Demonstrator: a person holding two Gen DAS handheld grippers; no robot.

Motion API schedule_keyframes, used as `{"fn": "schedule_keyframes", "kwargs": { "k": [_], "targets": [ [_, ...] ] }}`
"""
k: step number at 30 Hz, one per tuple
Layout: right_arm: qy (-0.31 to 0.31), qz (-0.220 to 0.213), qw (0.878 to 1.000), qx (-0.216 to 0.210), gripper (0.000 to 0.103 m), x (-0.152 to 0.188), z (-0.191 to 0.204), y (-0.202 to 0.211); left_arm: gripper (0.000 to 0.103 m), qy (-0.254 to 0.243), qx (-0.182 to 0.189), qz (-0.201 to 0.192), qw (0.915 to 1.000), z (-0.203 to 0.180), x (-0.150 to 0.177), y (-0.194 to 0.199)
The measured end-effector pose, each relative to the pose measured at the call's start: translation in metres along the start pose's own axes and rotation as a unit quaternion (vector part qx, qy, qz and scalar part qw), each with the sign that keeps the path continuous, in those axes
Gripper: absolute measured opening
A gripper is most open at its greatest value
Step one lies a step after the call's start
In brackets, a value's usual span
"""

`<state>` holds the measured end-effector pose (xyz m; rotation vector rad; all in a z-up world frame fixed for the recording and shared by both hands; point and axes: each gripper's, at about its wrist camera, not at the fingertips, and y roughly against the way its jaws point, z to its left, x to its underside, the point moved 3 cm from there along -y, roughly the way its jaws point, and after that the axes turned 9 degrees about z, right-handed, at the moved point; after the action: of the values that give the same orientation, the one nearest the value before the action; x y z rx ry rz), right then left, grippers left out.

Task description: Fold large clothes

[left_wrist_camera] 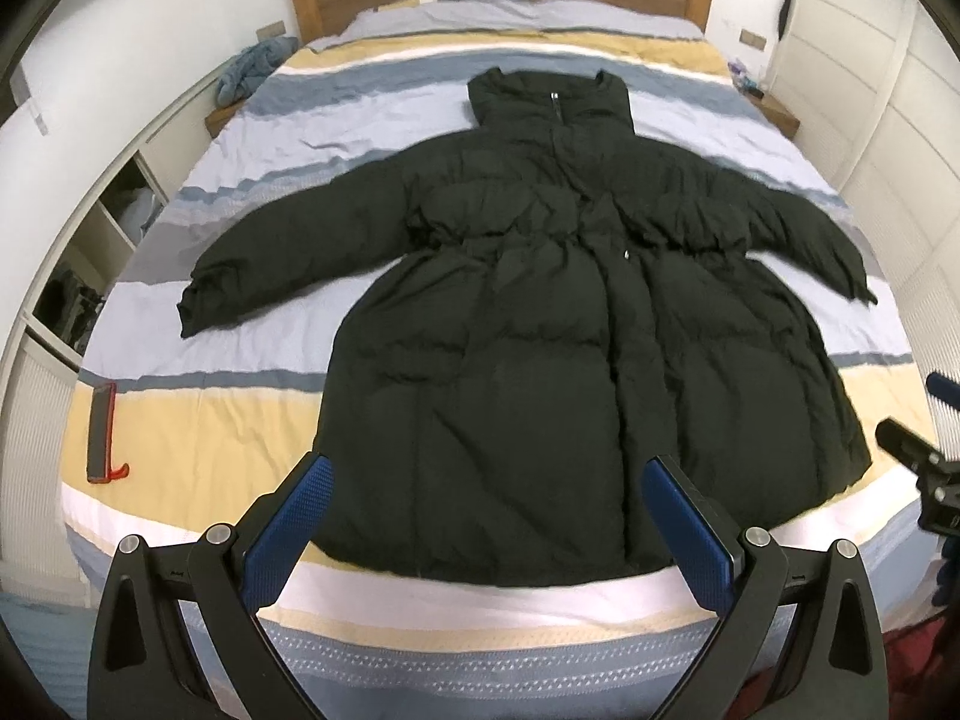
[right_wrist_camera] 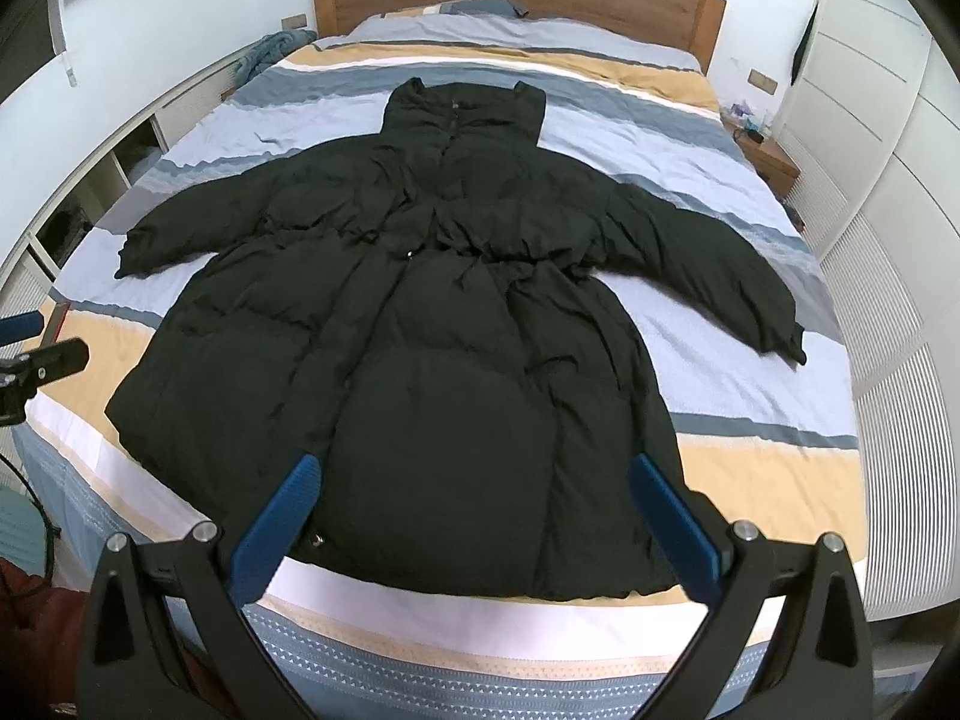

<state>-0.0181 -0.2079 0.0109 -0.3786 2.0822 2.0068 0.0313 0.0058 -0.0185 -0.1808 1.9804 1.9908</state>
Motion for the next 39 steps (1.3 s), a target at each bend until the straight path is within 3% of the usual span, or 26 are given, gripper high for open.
{"fn": "schedule_keyframes", "kwargs": {
  "k": [7, 12, 18, 26, 39],
  "targets": [
    [-0.006, -0.008, 1.0, 0.009, 0.103, 0.001, 0.0, 0.002, 0.101, 0.021, 0.001, 0.02, 0.9996, 0.014, 0.012, -0.008],
    [-0.015, 0.011, 1.0, 0.008, 0.103, 0.005, -0.001, -0.007, 0.101, 0.027, 0.007, 0.036, 0.999, 0.019, 0.015, -0.016],
    [-0.041, 0.007, 0.999, 0.002, 0.103, -0.001, -0.003, -0.008, 0.101, 0.01, -0.01, 0.023, 0.9996, 0.021, 0.005, -0.013],
    [-0.082, 0.017, 0.997, 0.001, 0.103, -0.003, -0.002, -0.018, 0.101, 0.008, 0.014, 0.025, 0.9996, 0.036, -0.013, -0.02],
    [-0.113, 0.022, 0.993, 0.036, 0.103, -0.032, -0.009, -0.028, 0.101, 0.105, 0.042, 0.028, 0.9932, 0.117, -0.061, -0.062]
  ]
}}
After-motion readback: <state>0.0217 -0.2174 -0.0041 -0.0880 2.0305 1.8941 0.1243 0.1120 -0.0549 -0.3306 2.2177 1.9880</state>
